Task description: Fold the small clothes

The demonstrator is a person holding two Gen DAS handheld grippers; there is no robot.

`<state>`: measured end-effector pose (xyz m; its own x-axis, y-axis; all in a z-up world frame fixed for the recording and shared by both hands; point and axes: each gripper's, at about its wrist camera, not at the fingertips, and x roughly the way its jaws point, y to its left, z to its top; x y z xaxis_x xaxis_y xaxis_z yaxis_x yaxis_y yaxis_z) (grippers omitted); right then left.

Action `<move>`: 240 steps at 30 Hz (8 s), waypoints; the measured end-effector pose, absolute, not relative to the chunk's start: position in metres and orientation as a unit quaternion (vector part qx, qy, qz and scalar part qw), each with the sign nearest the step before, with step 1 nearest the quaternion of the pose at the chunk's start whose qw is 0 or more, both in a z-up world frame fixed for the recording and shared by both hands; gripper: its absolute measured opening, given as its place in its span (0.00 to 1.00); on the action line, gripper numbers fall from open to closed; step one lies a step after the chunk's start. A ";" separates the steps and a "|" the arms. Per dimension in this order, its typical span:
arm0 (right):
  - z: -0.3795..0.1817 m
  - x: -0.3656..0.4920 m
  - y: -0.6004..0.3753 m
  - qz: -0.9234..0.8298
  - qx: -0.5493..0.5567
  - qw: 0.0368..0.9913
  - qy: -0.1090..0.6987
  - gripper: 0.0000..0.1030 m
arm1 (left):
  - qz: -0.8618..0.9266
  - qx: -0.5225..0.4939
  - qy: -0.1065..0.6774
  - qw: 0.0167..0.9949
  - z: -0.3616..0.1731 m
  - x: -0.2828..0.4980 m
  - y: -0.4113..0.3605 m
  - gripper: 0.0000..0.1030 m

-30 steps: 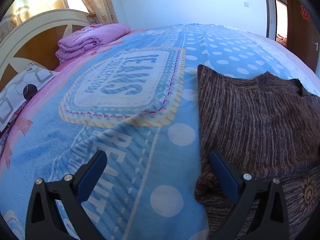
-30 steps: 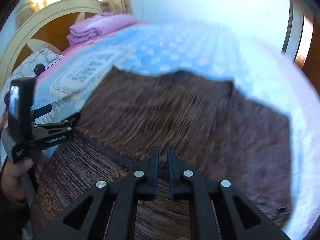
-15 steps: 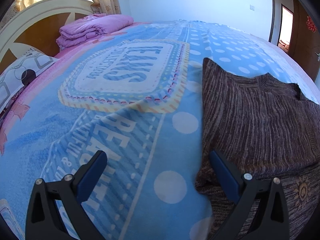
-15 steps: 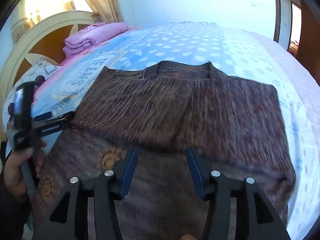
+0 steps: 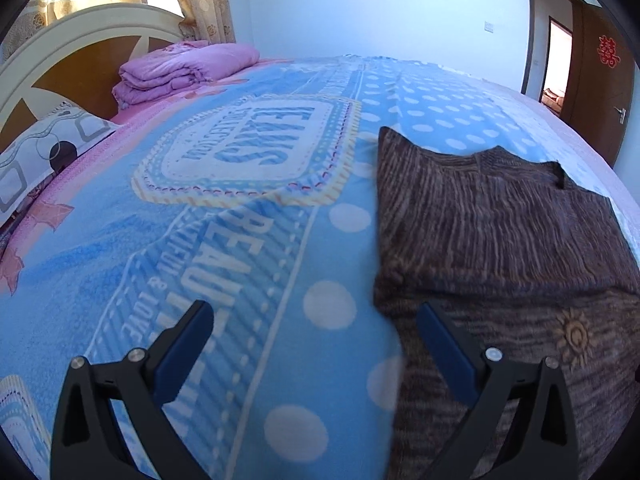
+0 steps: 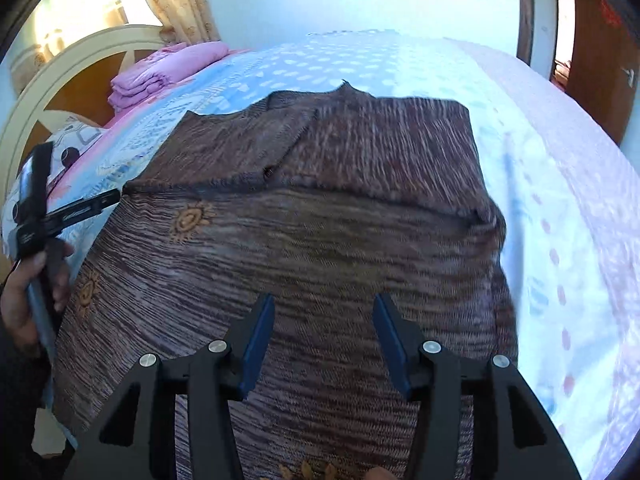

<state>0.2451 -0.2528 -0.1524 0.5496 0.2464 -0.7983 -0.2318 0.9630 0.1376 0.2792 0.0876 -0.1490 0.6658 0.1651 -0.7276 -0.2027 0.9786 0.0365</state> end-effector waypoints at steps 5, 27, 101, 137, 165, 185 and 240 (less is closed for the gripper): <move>-0.155 0.231 -0.256 0.126 0.013 0.885 0.447 0.51 | 0.089 -0.006 0.385 0.918 -0.146 0.255 0.077 1.00; -0.153 0.184 -0.270 0.115 0.020 0.892 0.438 0.53 | 0.031 0.039 0.391 0.919 -0.145 0.189 0.047 1.00; -0.136 0.003 -0.354 0.151 0.095 0.899 0.400 0.05 | -0.115 -0.055 0.442 0.888 -0.132 0.046 0.061 0.08; -0.065 0.074 -0.359 0.137 0.132 0.937 0.294 0.05 | -0.099 -0.060 0.365 0.924 -0.078 0.119 0.067 0.08; -0.008 0.168 -0.344 0.123 0.105 0.952 0.261 0.05 | -0.078 -0.064 0.333 0.938 -0.037 0.206 0.074 0.08; -0.025 0.309 -0.324 0.081 0.073 0.943 0.313 0.05 | -0.060 -0.040 0.366 0.928 -0.056 0.326 0.068 0.08; -0.129 0.435 -0.320 0.058 -0.007 0.908 0.414 0.63 | 0.090 0.038 0.435 0.895 -0.109 0.485 0.084 1.00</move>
